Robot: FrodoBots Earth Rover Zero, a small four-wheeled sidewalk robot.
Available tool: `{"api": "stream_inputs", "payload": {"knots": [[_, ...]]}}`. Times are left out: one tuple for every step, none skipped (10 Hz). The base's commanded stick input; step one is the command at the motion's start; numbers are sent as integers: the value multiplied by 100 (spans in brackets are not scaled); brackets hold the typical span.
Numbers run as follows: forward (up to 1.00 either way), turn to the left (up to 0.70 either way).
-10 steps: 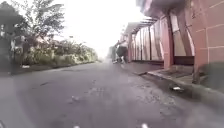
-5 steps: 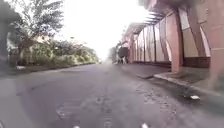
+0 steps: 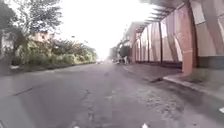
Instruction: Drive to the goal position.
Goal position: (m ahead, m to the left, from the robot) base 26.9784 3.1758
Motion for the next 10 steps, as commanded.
{"api": "stream_inputs", "payload": {"knots": [[100, 0], [100, 0], [100, 0], [100, 0], [100, 0], [100, 0], [100, 0], [100, 0], [100, 0], [100, -1]]}}
